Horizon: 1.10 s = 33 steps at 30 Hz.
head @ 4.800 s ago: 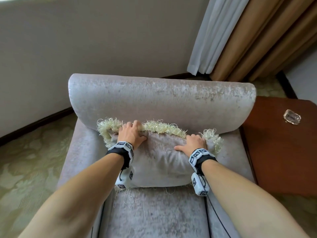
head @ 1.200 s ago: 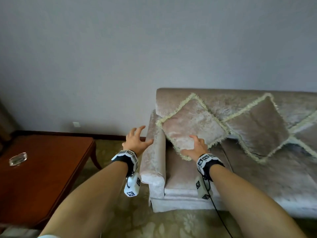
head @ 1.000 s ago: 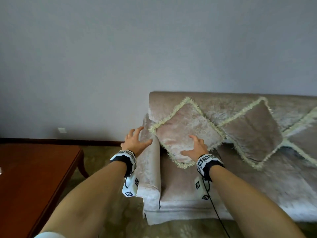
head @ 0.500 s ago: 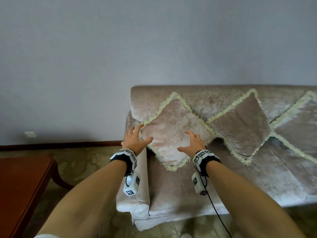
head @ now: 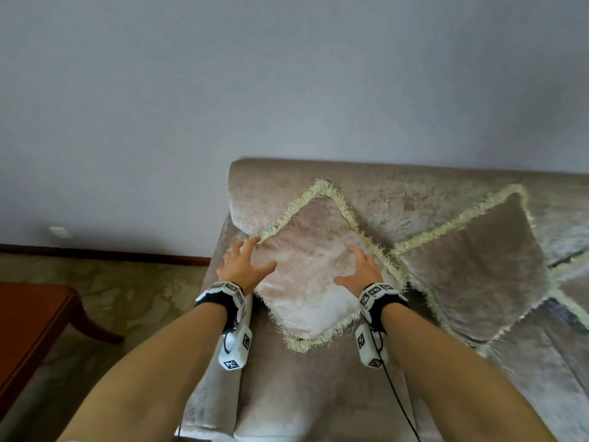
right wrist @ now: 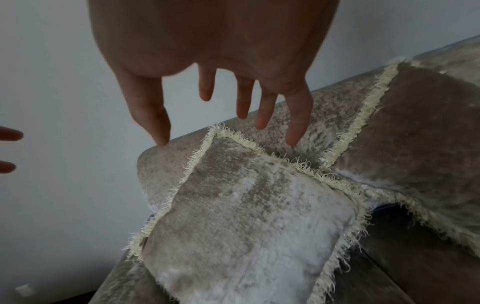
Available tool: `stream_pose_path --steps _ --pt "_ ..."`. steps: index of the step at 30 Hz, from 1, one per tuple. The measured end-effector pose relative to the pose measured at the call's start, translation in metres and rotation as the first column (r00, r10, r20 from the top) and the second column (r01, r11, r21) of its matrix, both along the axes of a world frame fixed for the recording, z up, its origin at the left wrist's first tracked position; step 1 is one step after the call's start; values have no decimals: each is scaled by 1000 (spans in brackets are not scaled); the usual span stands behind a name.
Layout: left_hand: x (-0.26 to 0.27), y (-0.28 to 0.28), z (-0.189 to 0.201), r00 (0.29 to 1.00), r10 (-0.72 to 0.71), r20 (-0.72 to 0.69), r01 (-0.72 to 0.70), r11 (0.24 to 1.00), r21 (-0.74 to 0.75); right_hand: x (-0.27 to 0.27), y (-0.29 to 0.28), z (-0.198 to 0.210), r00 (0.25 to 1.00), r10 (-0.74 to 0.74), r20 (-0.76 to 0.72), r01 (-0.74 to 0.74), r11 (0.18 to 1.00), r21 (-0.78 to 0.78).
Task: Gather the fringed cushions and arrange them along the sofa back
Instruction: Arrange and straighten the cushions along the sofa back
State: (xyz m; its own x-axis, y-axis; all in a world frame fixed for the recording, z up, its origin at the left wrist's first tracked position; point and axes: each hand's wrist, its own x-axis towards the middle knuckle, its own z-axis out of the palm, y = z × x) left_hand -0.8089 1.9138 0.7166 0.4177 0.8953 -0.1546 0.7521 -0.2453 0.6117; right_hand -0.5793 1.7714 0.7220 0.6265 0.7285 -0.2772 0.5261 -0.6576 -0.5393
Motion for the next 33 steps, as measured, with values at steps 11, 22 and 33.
stream_pose_path --steps 11,22,33 --pt "64 29 -14 993 84 -82 -85 996 -10 80 43 -21 997 77 7 -76 995 -59" --pt "83 113 -72 993 120 -8 -120 982 -148 91 116 -46 959 253 125 -203 927 -316" --pt "98 190 -141 997 43 -66 -60 960 -272 89 248 -58 778 551 302 -355 783 -511"
